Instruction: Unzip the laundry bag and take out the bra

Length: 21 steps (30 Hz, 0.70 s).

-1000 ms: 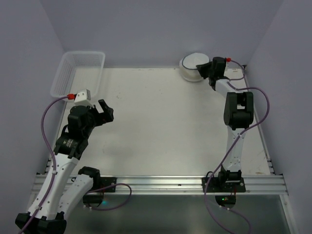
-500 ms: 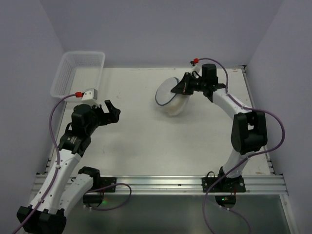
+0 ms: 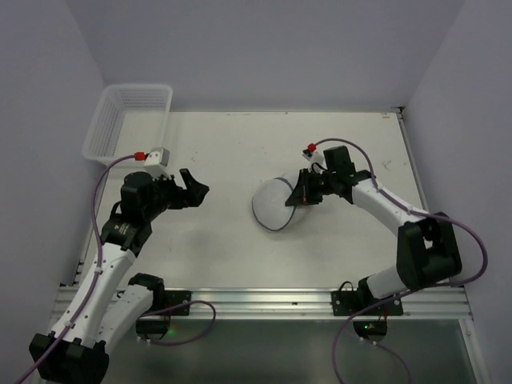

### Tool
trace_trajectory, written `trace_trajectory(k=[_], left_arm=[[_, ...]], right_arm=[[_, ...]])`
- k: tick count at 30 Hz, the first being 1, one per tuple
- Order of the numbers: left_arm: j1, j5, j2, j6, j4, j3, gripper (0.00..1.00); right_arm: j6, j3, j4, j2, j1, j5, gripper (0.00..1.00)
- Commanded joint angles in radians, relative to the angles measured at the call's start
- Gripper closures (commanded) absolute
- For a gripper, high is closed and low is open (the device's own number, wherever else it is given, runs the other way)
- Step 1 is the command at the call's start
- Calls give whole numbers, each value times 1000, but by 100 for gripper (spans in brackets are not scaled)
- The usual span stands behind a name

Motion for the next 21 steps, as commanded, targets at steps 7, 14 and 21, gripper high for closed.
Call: trace_trajectory(k=[7,14,21], left_arm=[[6,95,42,-71,99,-27,0],[5,80,101,-105,124,-5,0],[5,18,109,-139,131,9,0]], right_arm=[[521,-482,551,-439,4,125,100],[588,-414,755,-464,12,306,100],[694,-381,930,-402,22,418,95]])
